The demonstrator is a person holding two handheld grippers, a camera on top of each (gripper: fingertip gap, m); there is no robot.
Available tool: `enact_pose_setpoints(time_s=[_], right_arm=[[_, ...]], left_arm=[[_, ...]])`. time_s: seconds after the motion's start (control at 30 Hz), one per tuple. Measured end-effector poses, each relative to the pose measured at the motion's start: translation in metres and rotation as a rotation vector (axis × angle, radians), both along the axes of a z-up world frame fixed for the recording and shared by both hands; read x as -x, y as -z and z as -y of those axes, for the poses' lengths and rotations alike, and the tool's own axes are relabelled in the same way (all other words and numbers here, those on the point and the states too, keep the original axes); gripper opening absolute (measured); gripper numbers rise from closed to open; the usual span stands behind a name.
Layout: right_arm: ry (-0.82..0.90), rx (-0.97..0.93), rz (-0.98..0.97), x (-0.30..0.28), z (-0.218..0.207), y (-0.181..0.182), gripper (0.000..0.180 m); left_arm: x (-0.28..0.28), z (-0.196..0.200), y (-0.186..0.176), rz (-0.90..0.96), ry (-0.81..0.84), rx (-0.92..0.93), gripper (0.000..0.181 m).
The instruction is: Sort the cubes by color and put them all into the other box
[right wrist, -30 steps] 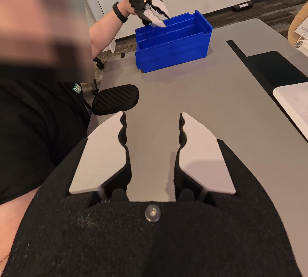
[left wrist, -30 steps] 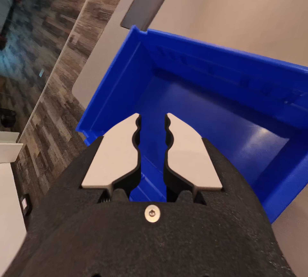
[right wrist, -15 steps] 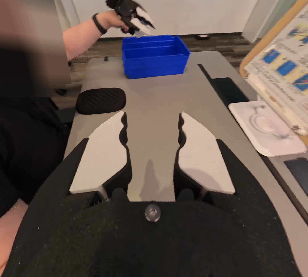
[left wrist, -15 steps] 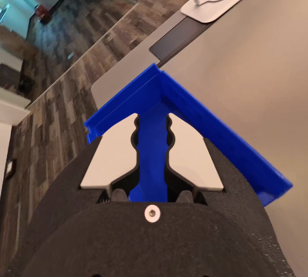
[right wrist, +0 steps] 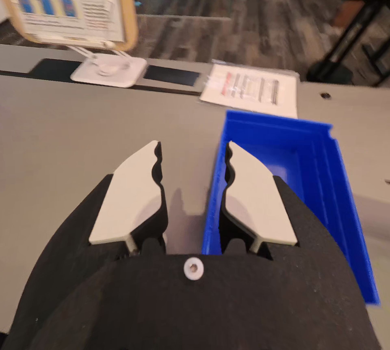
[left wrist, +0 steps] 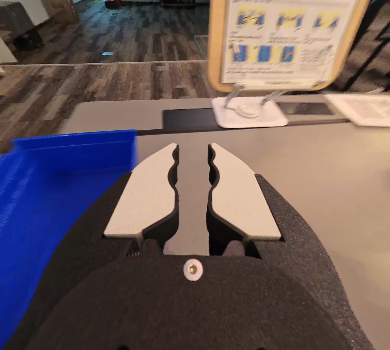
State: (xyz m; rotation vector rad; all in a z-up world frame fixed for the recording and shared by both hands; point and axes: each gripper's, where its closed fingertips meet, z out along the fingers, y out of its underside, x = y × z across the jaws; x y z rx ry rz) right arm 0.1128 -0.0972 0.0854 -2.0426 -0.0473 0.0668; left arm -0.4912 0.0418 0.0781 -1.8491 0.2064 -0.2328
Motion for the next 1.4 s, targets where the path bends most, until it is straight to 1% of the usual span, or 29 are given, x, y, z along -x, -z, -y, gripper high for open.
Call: enact_pose_setpoints(time_s=[0.1,0.17,0.23,0.27,0.33,0.37,0.4,0.47,0.57,0.63,0.7,0.73,0.8,0.87,0.93,1.0,1.1,1.2,1.3,1.4], right_arm=[[0.096,0.080,-0.014,-0.037,0.012,0.021,0.055],[0.097,0.136,-0.006,-0.058,0.018,0.030,0.055],[0.065,0.223,0.023,-0.084,0.018,0.040,0.056],[0.067,0.281,0.069,-0.104,0.016,0.046,0.055],[0.122,0.383,0.186,-0.154,0.007,0.059,0.055],[0.141,0.421,0.213,-0.172,0.002,0.066,0.052],[0.132,0.455,0.205,-0.184,-0.002,0.074,0.045],[0.152,0.549,0.182,-0.204,-0.001,0.094,0.041],[0.160,0.713,0.182,-0.224,0.007,0.128,0.044],[0.136,0.825,0.122,-0.223,0.013,0.154,0.045],[0.170,0.902,0.124,-0.231,0.018,0.174,0.042],[0.181,0.932,0.132,-0.234,0.020,0.181,0.039],[0.178,0.970,0.130,-0.235,0.022,0.192,0.020],[0.192,0.967,0.052,-0.231,0.021,0.193,0.013],[0.193,0.959,-0.034,-0.227,0.019,0.193,0.008],[0.199,0.951,-0.104,-0.226,0.019,0.193,0.005],[0.207,0.945,-0.108,-0.226,0.018,0.193,0.005],[0.221,0.931,-0.149,-0.222,0.015,0.193,0.005],[0.229,0.895,-0.245,-0.214,0.007,0.193,0.005],[0.245,0.915,-0.185,-0.212,0.004,0.192,0.005]], left_arm=[[-0.072,0.009,0.006,0.091,0.072,-0.017,0.026],[-0.108,0.014,0.013,0.071,0.104,-0.034,0.026],[-0.134,0.016,0.021,0.015,0.140,-0.035,0.026],[-0.142,0.017,0.023,-0.008,0.155,-0.035,0.026],[-0.149,0.018,0.024,-0.030,0.171,-0.030,0.026],[-0.150,0.018,0.023,-0.024,0.173,-0.030,0.026],[-0.151,0.018,0.022,-0.011,0.175,-0.030,0.026],[-0.151,0.018,0.021,0.008,0.181,-0.028,0.024],[-0.146,0.013,0.029,-0.025,0.165,-0.008,0.025],[-0.141,0.010,0.037,-0.046,0.151,0.017,0.025],[-0.135,0.010,0.046,-0.060,0.152,0.062,0.030],[-0.130,0.011,0.051,-0.078,0.145,0.082,0.033],[-0.111,0.012,0.059,-0.128,0.086,0.106,0.041],[-0.082,0.013,0.064,-0.176,-0.012,0.113,0.051],[-0.054,0.018,0.068,-0.224,-0.085,0.128,0.057],[-0.027,0.026,0.071,-0.254,-0.144,0.152,0.060],[0.008,0.035,0.066,-0.249,-0.221,0.150,0.060],[0.023,0.045,0.063,-0.208,-0.240,0.147,0.056],[0.029,0.051,0.070,-0.226,-0.243,0.159,0.055],[0.025,0.050,0.080,-0.231,-0.221,0.177,0.055]])
